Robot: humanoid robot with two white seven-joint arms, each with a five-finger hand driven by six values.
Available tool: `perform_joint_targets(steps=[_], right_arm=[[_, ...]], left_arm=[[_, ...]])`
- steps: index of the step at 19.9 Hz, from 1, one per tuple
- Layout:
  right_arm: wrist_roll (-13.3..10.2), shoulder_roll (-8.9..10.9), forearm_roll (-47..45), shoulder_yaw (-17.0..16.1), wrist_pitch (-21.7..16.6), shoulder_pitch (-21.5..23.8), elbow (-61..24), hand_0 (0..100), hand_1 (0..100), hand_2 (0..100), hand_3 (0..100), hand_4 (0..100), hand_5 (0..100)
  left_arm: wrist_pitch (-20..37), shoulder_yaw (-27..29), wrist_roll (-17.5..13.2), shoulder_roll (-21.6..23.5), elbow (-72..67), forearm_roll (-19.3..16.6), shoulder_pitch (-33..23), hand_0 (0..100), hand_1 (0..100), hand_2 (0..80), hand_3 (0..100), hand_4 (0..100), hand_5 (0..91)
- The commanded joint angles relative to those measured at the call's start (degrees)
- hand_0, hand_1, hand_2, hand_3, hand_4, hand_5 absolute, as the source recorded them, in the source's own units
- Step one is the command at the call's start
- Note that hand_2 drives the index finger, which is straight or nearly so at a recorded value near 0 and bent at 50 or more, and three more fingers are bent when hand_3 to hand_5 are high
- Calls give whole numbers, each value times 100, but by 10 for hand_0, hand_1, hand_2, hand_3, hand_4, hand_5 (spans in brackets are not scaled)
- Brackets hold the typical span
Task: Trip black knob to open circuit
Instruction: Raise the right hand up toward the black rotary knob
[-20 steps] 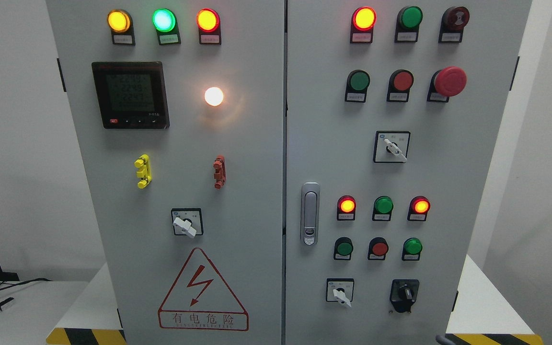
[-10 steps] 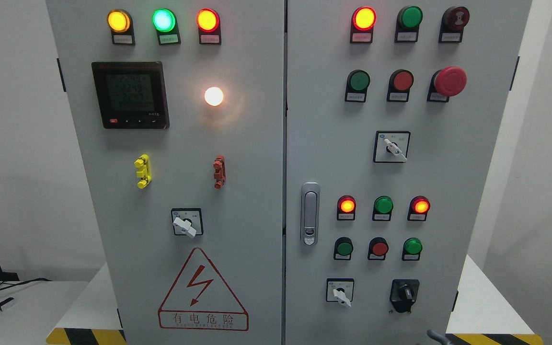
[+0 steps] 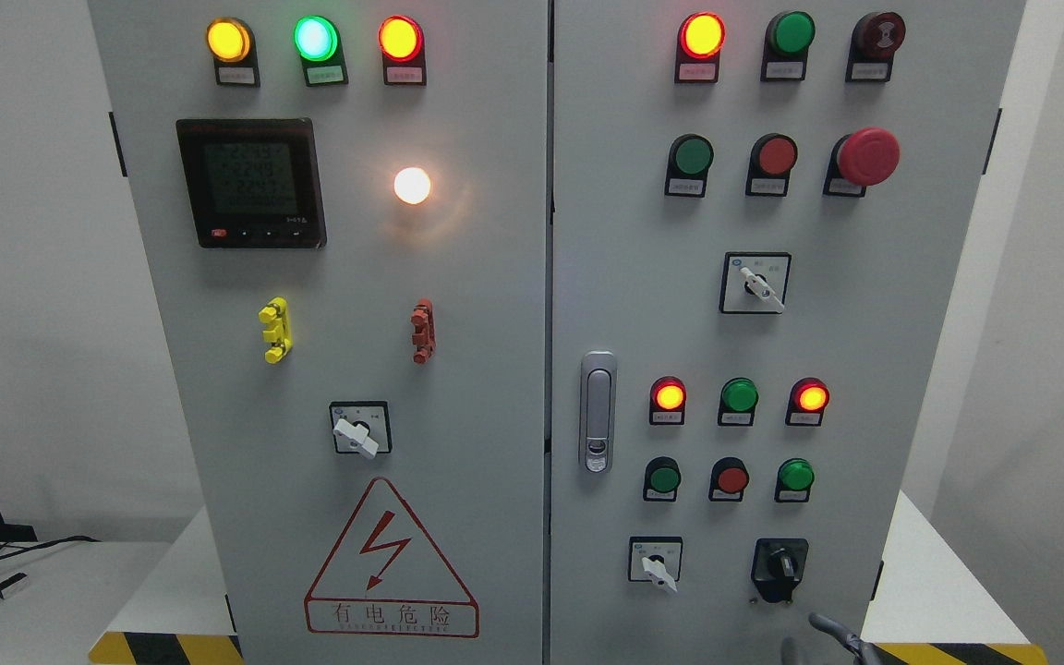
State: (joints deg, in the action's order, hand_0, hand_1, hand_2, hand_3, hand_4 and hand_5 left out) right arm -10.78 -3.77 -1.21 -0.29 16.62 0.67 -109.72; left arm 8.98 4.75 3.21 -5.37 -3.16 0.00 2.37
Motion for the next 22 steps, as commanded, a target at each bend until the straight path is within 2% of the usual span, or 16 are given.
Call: perform_joint_targets(steps=[1,9,15,22], right_arm=[[-3,-36,226,-77,-35,-154,275,277,616,302,1000,978,923],[5,-45,560,-94,-36,-234,372,211,688,376,1000,1000,933],[-3,-45,569,-94,-36,-260,372,217,698,431,1000,1000,936],[-3,-27,604,-182,-27,-392,363,222,725,440,1000,1000,936]], left_arm=[[-1,0,-4,1,0,-176,0,120,389,0,0,0,0],[-1,0,-4,1,0,-176,0,120,389,0,0,0,0],[-1,0,-4,1,0,-176,0,120,389,0,0,0,0],[-1,0,-4,1,0,-176,0,120,389,0,0,0,0]])
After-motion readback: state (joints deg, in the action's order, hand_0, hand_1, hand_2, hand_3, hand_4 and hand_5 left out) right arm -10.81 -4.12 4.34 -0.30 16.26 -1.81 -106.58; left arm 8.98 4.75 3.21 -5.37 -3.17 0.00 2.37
